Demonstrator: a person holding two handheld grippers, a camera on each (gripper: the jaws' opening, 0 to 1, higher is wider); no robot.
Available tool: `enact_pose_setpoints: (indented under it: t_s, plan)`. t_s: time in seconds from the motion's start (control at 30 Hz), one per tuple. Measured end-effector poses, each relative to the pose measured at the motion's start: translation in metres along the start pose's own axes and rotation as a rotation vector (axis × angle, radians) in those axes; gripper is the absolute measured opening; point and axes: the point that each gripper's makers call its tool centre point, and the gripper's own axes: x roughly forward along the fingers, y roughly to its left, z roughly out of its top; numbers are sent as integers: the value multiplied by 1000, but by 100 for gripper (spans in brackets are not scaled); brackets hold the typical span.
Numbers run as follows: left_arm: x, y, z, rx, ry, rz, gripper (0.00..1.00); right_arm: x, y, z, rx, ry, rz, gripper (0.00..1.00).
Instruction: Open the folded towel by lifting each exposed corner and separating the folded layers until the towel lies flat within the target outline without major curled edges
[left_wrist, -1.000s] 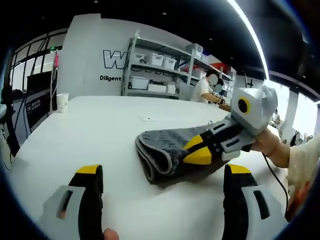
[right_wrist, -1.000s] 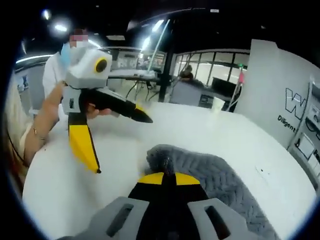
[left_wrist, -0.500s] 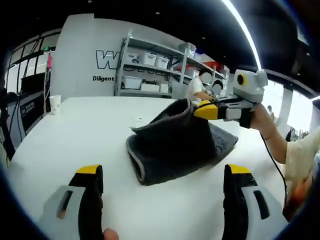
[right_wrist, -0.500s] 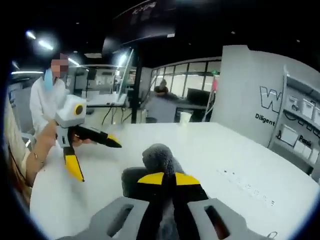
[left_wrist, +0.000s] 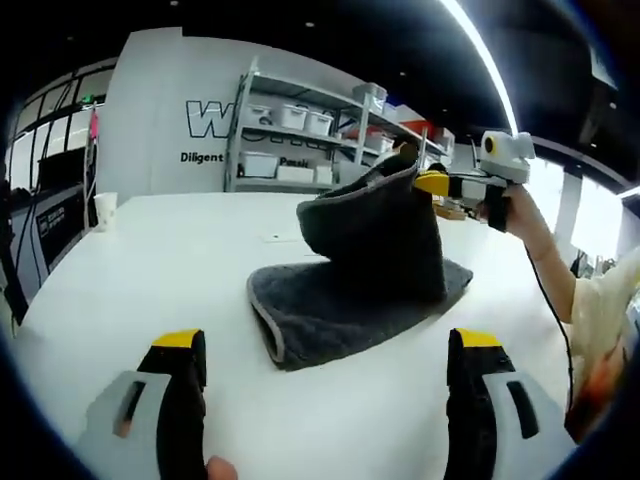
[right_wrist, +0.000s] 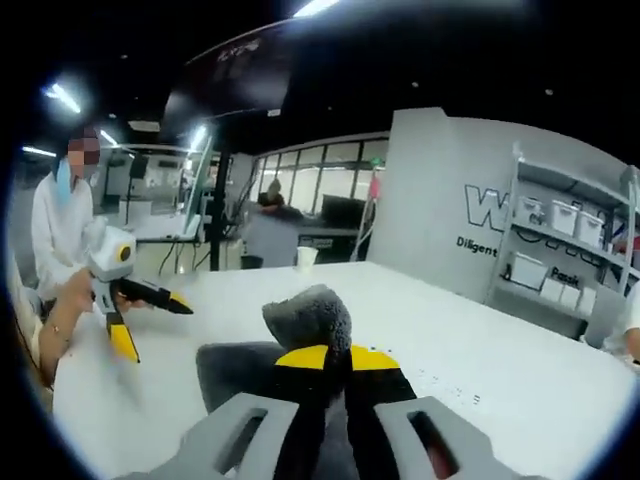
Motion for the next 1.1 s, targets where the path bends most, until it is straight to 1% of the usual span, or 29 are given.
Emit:
enact_pose_setpoints:
  t_s: [0.27,0.4,0.5,0.73,0.8,0.9,0.97,1.1]
  plan:
    - [0,-3,-2,26,10,4,100,-45,-41,12,-32,-25,-134,0]
    - [0,-2,-3,23,17,4,100,-72,-67,17,-42,-40,-232,0]
    - [1,0,-4,23,22,8,100,-92,-84,18,-38,-47,-289,0]
    - [1,-2,-4,30,22,3,99,-133,-114,16,-10,-53,-403,0]
    - [1,-2,-5,29,24,2,99,-141,-120,16,-9,-58,-427,0]
    - [1,-1,-5,29,27,5,99,-162,-135,15,-2,-64,-495,0]
    - [1,-1,-5,30,28,5,99,-174,-144,11,6,-64,-532,0]
    - [1,0,-6,33,32,5,99,-192,-156,2,22,-42,-577,0]
